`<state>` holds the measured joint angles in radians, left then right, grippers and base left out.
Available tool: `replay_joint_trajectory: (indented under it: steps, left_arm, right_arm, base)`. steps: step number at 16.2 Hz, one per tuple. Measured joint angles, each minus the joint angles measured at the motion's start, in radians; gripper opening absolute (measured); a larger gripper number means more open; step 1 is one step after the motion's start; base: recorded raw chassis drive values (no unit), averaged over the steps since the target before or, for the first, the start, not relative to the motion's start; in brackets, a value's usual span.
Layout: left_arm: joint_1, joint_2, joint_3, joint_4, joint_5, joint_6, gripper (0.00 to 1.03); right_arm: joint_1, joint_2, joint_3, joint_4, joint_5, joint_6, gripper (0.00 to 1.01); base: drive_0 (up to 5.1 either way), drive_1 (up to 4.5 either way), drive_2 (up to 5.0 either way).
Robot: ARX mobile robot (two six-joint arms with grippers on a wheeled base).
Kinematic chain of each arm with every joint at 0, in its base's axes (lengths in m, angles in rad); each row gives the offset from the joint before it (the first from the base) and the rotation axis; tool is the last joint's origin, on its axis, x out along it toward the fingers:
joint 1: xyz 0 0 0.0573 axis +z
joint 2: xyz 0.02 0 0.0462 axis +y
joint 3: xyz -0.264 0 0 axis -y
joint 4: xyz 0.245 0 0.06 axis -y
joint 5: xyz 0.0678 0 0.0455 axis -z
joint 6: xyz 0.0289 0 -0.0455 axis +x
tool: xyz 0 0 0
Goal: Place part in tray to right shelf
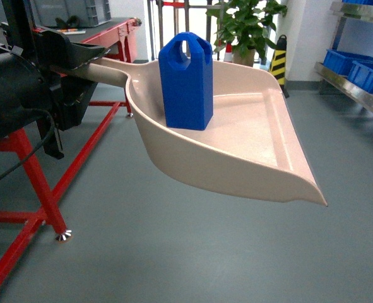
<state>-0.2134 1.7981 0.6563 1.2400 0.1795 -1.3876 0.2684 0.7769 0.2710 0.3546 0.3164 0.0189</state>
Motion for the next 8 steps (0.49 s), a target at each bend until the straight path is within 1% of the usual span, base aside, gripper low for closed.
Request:
replay_joint_trajectory:
  steps: [8]
  left_arm:
    - [0.000,0.000,0.000,-0.001,0.000,0.000,0.16]
  right_arm:
    - [0.000,0.000,0.000,-0.002,0.000,0.000,0.98]
  base:
    - [0.0,4.15,-4.2]
